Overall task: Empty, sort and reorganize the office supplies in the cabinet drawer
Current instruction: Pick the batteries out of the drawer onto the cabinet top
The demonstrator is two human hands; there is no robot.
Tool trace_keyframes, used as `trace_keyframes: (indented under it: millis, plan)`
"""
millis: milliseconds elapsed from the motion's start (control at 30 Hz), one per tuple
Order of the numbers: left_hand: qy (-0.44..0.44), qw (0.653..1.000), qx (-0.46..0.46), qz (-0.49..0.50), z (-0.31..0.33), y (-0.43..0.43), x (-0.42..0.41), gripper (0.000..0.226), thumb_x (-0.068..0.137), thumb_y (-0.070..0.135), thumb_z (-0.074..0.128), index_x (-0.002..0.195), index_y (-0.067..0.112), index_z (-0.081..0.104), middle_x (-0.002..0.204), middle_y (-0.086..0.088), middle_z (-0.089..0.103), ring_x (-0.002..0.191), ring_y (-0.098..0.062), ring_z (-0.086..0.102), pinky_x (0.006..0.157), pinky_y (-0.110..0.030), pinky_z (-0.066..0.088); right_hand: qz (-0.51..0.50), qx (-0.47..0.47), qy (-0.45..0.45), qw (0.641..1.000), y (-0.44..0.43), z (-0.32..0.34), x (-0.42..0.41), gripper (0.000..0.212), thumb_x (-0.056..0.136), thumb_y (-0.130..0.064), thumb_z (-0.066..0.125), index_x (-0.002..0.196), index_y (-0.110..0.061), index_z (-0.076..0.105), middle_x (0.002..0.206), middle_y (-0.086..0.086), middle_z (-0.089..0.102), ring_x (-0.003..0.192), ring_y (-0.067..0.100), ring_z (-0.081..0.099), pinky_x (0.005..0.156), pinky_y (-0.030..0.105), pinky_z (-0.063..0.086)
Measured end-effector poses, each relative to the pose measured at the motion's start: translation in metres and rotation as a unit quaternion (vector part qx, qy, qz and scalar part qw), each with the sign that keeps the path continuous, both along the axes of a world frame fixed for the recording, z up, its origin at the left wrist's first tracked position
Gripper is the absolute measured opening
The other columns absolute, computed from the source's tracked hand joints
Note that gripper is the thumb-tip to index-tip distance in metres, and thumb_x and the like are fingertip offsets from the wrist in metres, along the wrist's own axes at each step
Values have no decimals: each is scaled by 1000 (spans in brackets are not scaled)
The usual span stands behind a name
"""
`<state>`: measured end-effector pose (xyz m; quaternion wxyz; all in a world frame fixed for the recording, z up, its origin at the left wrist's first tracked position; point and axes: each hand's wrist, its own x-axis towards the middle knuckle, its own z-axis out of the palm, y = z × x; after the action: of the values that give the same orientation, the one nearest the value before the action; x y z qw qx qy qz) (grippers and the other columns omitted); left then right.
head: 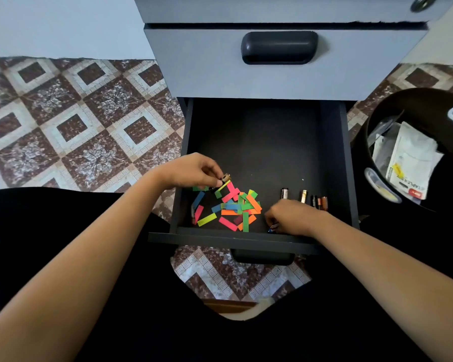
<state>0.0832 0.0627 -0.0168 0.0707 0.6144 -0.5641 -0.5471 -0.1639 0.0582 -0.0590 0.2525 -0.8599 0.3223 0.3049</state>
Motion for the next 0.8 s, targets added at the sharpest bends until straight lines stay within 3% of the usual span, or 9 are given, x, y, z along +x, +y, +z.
trace_keyframes:
  millis: [167,267,333,433,633,800]
  plan:
    - [-102,987,-33,-122,-2,0,-7,23,89,19,62,110,13,67,90,8,63,80,-5,57,69,-10,41,-85,42,-36,995,-6,-2,0,19,88,-12,60,103,-13,71,99,3,69,93,20,63,83,31,51]
    - [-144,970,-3,-198,-7,5,-15,23,89,19,62,110,13,68,94,5,63,85,-8,55,69,-14,41,-151,58,-84,983,-18,12,2,26,86,-18,67,111,-16,70,106,-3,70,97,12,61,89,28,49]
    - [-186,951,11,-248,-9,4,-20,23,89,19,61,110,13,67,104,1,65,88,-9,54,72,-19,40,-189,63,-116,973,-26,23,2,29,86,-20,67,115,-18,68,109,-5,68,94,8,58,85,24,47]
    - [-251,906,40,-339,-11,-4,-26,25,90,19,59,113,13,66,112,-1,64,95,-14,54,78,-23,40,-243,66,-162,954,-33,33,-2,28,85,-21,67,113,-20,69,109,-5,67,93,6,56,78,20,43]
    - [-383,758,84,-521,-22,-5,-34,28,94,18,53,118,8,63,113,-8,62,87,-19,45,72,-27,35,-278,54,-204,937,-36,38,-7,26,85,-22,68,111,-19,70,109,-4,66,94,8,56,67,13,39]
    - [-408,714,87,-563,-33,-3,-36,25,95,12,51,116,5,62,97,-4,53,86,-20,47,71,-28,37,-291,61,-210,931,-37,37,-8,25,85,-21,68,110,-19,71,106,-3,68,93,9,58,72,18,42]
